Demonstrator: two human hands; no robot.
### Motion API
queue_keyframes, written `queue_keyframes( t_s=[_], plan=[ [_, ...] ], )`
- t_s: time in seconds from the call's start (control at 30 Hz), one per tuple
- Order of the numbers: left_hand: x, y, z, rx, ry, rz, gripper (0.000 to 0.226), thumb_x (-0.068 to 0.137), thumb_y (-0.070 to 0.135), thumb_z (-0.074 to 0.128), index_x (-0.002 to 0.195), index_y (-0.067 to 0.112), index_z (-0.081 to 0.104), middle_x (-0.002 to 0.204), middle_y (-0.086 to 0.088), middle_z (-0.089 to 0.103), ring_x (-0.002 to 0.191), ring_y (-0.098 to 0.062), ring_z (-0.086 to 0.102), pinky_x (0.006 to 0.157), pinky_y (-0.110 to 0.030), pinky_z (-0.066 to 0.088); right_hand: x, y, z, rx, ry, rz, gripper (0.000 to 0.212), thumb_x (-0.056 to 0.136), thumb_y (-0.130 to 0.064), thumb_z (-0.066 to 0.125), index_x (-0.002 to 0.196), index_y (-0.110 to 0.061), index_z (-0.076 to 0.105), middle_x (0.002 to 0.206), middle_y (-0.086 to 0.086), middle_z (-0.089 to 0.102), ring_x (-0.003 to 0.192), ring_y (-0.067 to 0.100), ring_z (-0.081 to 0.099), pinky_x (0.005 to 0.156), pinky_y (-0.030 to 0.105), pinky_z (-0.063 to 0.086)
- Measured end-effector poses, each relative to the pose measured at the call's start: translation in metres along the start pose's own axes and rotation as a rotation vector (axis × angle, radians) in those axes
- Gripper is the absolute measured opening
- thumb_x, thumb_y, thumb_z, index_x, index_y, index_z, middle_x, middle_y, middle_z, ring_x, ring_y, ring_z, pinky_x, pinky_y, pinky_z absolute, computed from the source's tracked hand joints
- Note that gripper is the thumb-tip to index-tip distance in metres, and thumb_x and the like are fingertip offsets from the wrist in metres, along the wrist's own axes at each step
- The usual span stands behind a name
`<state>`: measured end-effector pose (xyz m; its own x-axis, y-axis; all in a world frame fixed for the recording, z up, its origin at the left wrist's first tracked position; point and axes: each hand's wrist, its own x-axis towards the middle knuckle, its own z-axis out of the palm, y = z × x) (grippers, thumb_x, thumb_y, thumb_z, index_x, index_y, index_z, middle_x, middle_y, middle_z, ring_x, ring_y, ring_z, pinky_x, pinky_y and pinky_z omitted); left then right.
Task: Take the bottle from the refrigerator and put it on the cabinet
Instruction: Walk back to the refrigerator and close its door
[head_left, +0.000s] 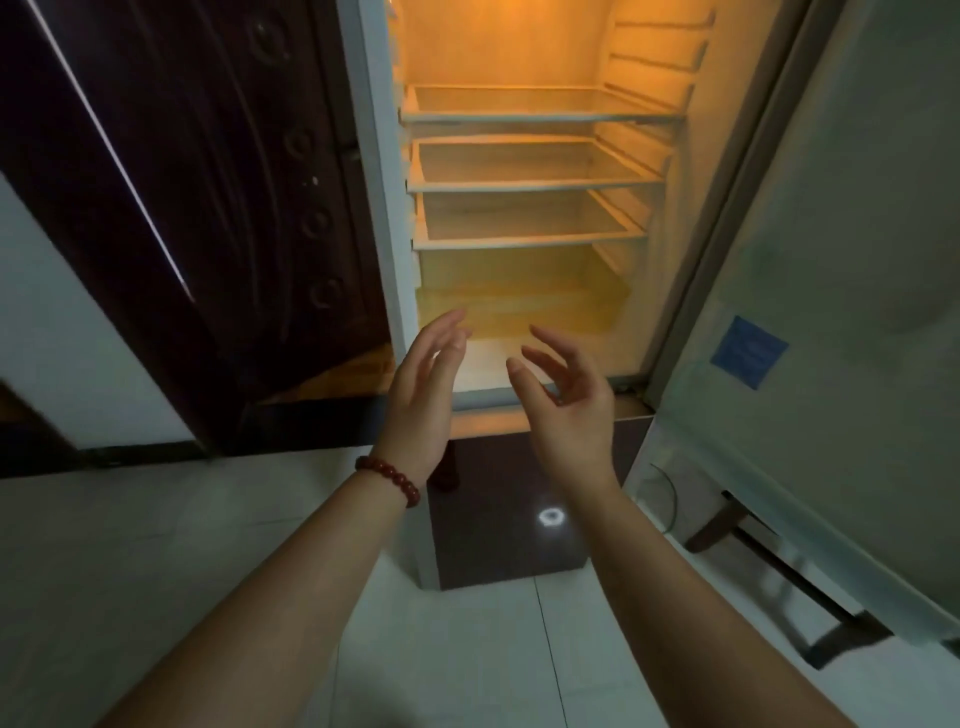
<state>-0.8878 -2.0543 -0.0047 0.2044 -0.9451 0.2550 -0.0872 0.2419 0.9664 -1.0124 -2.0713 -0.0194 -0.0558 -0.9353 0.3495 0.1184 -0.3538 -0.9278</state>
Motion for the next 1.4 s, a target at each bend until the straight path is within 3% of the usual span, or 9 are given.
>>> queue_keyframes(
  t_s=[0.5,0.9,1.03,1.2,1.3,1.4],
  plan=[
    [-0.151,0.065,0.119,0.026,0.060,0.027,0.050,0.084,0.056,0.031,0.128,0.038,0.047,0.114,0.025,0.059,0.116,0.003,0.048,0.101,-0.031,0.033,-0.098,-0.074,-0.146,0.042,-0.035,-0.032,0.031,0.084,-0.016,0.068,0.113,-0.025,0.062,0.115,-0.009,0.065,0.107,0.007,0.061,0.086,0.016,0.049],
    [-0.222,0.101,0.299,-0.028,0.127,0.071,0.042,0.084,0.053,0.034,0.122,0.043,0.050,0.112,0.021,0.062,0.108,0.006,0.054,0.082,-0.018,0.036,-0.111,-0.124,-0.323,0.104,-0.120,-0.071,0.030,0.084,-0.009,0.067,0.112,-0.019,0.062,0.113,0.001,0.066,0.104,0.008,0.062,0.089,0.024,0.051],
    [-0.251,0.103,0.374,-0.048,0.159,0.079,0.038,0.085,0.050,0.035,0.120,0.044,0.050,0.114,0.015,0.063,0.111,0.000,0.054,0.083,-0.019,0.035,-0.114,-0.135,-0.395,0.113,-0.150,-0.089,0.030,0.084,-0.006,0.066,0.111,-0.015,0.062,0.108,-0.005,0.066,0.103,0.006,0.063,0.091,0.025,0.050],
    [-0.273,0.112,0.445,-0.057,0.136,0.064,0.039,0.085,0.048,0.035,0.121,0.041,0.051,0.118,0.013,0.061,0.112,0.002,0.052,0.084,-0.017,0.035,-0.122,-0.144,-0.473,0.098,-0.146,-0.088,0.032,0.084,-0.009,0.066,0.115,-0.015,0.061,0.109,-0.016,0.064,0.104,-0.003,0.060,0.087,0.014,0.048],
    [-0.276,0.120,0.478,-0.055,0.119,0.047,0.041,0.086,0.048,0.035,0.122,0.038,0.051,0.118,0.014,0.061,0.112,0.002,0.052,0.084,-0.018,0.035,-0.118,-0.152,-0.508,0.071,-0.126,-0.079,0.033,0.084,-0.010,0.066,0.114,-0.023,0.059,0.117,-0.010,0.062,0.112,0.004,0.057,0.094,0.021,0.048],
    [-0.276,0.123,0.509,-0.059,0.085,0.031,0.032,0.093,0.041,0.035,0.121,0.039,0.051,0.117,0.016,0.060,0.114,0.002,0.051,0.089,-0.019,0.034,-0.111,-0.156,-0.539,0.062,-0.091,-0.097,0.036,0.085,-0.011,0.066,0.117,-0.025,0.058,0.119,-0.011,0.061,0.114,0.000,0.055,0.095,0.015,0.045]
  ],
)
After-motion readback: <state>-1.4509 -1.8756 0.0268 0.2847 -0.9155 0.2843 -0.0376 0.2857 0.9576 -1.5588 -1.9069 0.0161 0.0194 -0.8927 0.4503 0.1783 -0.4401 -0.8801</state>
